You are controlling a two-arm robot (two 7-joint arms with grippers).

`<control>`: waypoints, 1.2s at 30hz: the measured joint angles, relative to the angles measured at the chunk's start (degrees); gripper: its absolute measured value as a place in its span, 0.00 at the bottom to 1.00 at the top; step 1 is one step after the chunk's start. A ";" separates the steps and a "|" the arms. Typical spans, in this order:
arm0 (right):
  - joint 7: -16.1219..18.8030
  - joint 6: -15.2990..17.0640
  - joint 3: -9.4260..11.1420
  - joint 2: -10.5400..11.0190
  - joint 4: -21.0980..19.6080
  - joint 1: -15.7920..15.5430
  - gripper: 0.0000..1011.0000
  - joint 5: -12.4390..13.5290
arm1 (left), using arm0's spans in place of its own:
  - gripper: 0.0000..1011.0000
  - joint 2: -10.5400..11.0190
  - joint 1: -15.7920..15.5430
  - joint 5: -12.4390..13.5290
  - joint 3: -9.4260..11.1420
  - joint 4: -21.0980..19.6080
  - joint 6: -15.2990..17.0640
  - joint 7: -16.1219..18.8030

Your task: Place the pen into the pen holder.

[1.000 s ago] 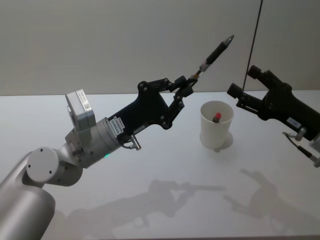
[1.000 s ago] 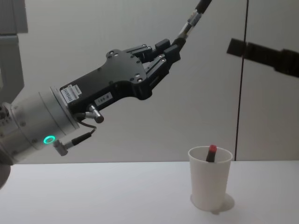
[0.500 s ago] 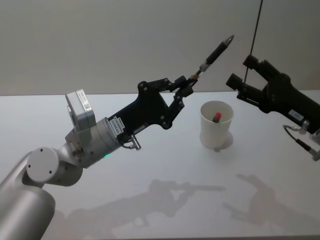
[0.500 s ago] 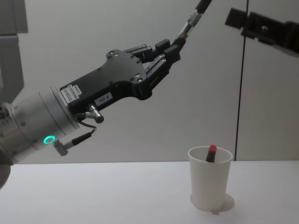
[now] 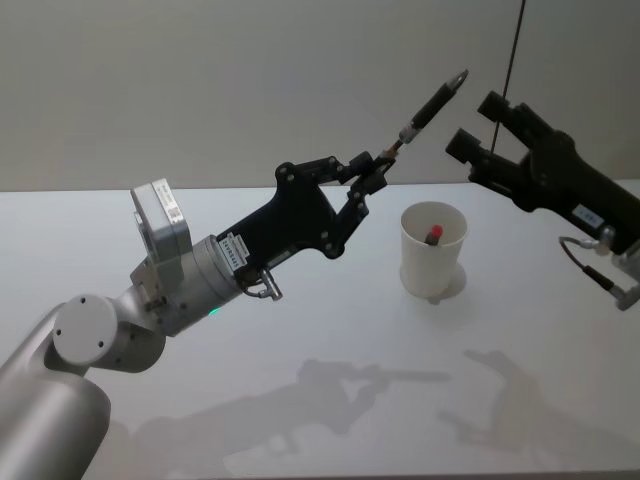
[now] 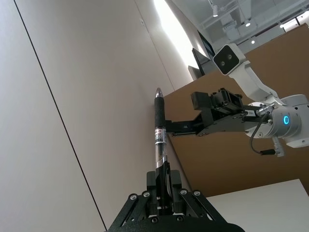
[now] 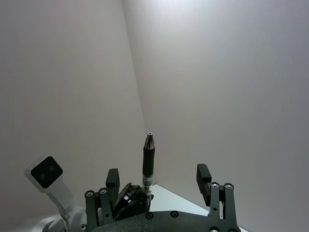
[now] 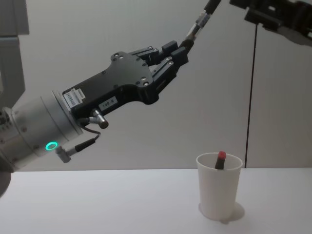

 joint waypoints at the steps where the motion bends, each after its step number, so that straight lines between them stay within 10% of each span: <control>1: -0.03 0.02 -0.08 -0.07 0.05 0.11 0.99 0.03 | 0.18 0.00 0.00 0.00 0.00 0.00 0.00 0.00; 15: -1.94 1.00 -2.08 -1.82 1.18 2.25 0.99 -0.05 | 0.18 0.00 0.00 0.00 -0.01 0.00 0.00 0.01; 36: -3.15 2.08 -4.52 -3.10 1.88 3.56 0.38 -0.40 | 0.18 0.00 0.00 0.00 0.00 0.00 0.00 0.00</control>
